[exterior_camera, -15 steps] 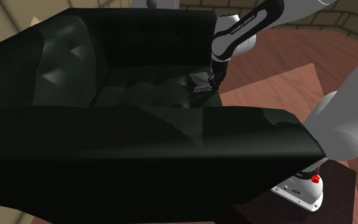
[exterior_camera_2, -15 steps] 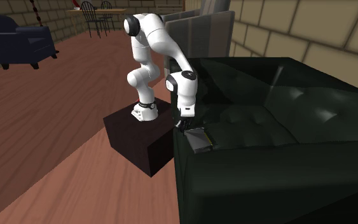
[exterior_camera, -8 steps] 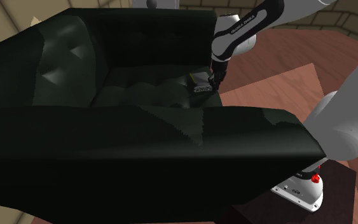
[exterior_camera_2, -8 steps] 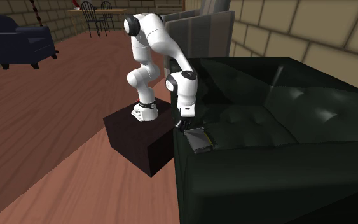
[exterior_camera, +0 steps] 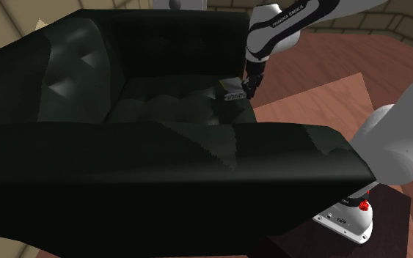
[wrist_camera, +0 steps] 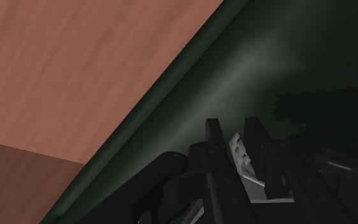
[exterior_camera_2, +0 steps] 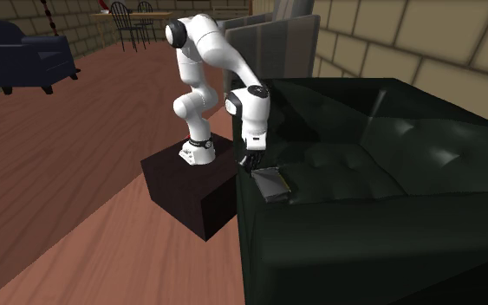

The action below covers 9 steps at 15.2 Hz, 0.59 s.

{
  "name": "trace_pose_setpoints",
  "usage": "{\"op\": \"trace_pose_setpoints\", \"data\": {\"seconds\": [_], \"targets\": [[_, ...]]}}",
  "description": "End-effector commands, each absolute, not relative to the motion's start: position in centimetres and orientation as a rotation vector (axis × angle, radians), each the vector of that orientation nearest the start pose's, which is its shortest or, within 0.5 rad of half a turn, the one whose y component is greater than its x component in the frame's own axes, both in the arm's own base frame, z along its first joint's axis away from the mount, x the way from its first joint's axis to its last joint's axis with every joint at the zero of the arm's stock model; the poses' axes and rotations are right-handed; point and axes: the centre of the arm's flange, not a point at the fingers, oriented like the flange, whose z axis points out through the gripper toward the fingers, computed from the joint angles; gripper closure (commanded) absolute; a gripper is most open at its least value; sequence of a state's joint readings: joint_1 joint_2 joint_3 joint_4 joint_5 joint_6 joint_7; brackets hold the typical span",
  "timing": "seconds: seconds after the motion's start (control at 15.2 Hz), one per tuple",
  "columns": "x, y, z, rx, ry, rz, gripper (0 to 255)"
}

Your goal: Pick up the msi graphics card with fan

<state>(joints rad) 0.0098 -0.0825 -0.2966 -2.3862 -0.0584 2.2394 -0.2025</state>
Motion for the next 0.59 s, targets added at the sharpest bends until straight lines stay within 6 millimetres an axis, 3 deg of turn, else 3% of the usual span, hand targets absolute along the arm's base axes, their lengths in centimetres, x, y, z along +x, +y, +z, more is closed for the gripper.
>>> {"op": "trace_pose_setpoints", "data": {"seconds": [0.0,0.4,0.53], "targets": [[45.8,-13.6,35.6,-3.143,0.07,0.11,255],[45.8,-13.6,38.7,-3.143,0.07,0.11,255],[45.8,-13.6,38.8,-3.143,0.07,0.11,255]]}}
